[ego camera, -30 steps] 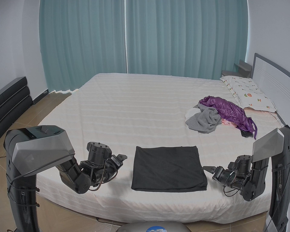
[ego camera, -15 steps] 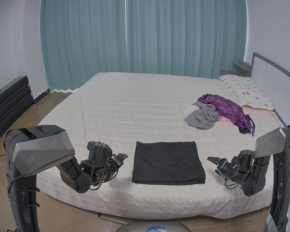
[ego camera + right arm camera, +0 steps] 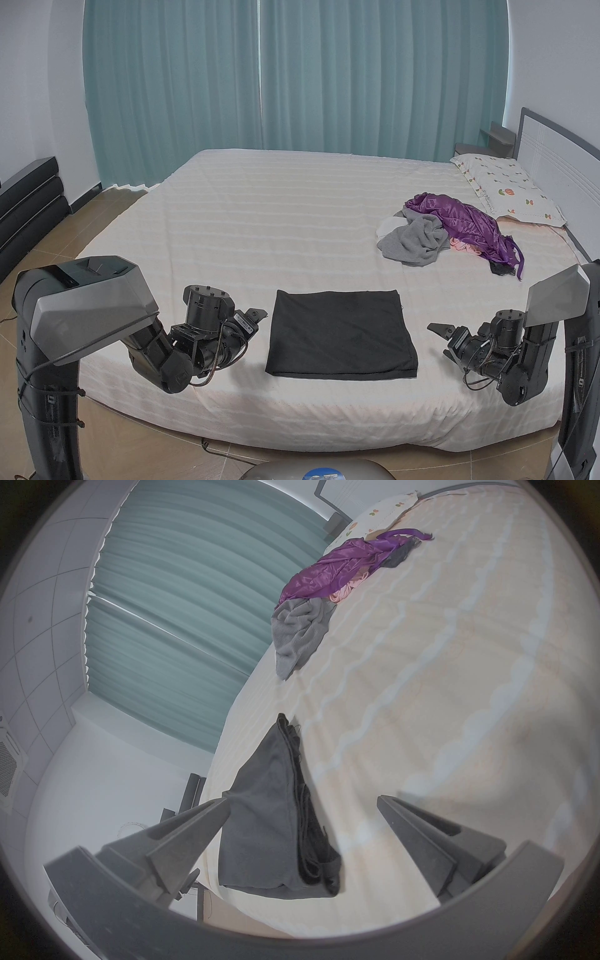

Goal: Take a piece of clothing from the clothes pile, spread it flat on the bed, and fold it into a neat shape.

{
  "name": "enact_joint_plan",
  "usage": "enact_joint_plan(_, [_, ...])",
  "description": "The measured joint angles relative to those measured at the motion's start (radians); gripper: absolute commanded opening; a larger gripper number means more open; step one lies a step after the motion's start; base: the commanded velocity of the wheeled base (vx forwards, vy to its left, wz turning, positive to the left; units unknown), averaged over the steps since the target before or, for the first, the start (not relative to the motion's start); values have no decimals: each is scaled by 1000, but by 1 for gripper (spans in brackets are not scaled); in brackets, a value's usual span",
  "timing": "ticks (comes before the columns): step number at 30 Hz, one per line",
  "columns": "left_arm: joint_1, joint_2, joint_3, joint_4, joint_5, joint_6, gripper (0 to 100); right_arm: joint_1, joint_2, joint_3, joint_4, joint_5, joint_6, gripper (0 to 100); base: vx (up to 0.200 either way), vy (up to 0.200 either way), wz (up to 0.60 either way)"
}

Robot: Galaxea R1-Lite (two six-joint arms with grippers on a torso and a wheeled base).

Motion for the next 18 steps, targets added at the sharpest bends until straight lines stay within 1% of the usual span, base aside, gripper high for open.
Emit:
enact_joint_plan(2, [4, 5, -10, 0, 0, 1, 100, 1, 0, -1, 0, 0, 0, 100, 0, -200, 0])
enact_joint_plan(8, [24, 22, -50, 7, -1, 19, 100, 4, 3, -2, 0, -3, 0, 100, 0, 0, 0])
enact_joint_plan(10, [31, 31, -70, 10, -1, 53, 100, 5, 4, -2, 0, -4, -1, 100, 0, 0, 0])
enact_joint_plan(15, [49, 80, -120, 13, -2, 217, 100, 9, 6, -1, 0, -7, -2, 100, 0, 0, 0])
enact_joint_plan(18, [57, 123, -161, 17, -2, 280, 100, 10, 8, -1, 0, -8, -3, 100, 0, 0, 0])
